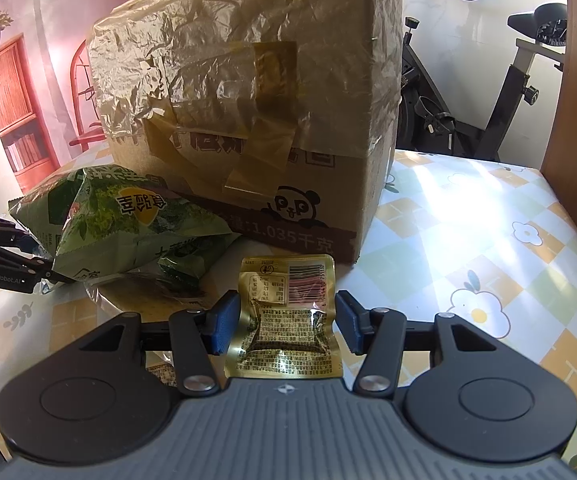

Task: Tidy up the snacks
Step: 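Lift the black snack and gold packet and carry them toward the box with both grippers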

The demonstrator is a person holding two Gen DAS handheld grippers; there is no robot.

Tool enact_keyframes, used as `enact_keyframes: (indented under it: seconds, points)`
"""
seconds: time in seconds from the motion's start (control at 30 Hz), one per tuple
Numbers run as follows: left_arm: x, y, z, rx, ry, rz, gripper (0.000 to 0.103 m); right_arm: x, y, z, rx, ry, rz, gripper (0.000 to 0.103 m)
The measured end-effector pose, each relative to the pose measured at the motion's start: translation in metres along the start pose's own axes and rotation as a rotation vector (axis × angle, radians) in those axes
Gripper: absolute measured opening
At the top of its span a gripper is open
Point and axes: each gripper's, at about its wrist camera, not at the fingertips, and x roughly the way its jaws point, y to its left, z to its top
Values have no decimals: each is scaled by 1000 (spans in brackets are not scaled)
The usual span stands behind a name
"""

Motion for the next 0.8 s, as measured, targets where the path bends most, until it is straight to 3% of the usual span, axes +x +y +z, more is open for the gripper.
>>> enact_keyframes:
  seconds: [0.17,0.4,0.67,0.8]
  points:
    - [-13,10,-15,-82,12,13,52,0,1,0,4,-2,6,55]
    - [-28,11,-31,-119,11,49,52,-1,1,0,9,-7,14,54]
    - [-37,6,-32,-102,-2,29,70,-1,0,-1,14,-6,16,55]
    - [-36,5,-32,-104,-5,14,70,-1,0,-1,13,-6,16,55]
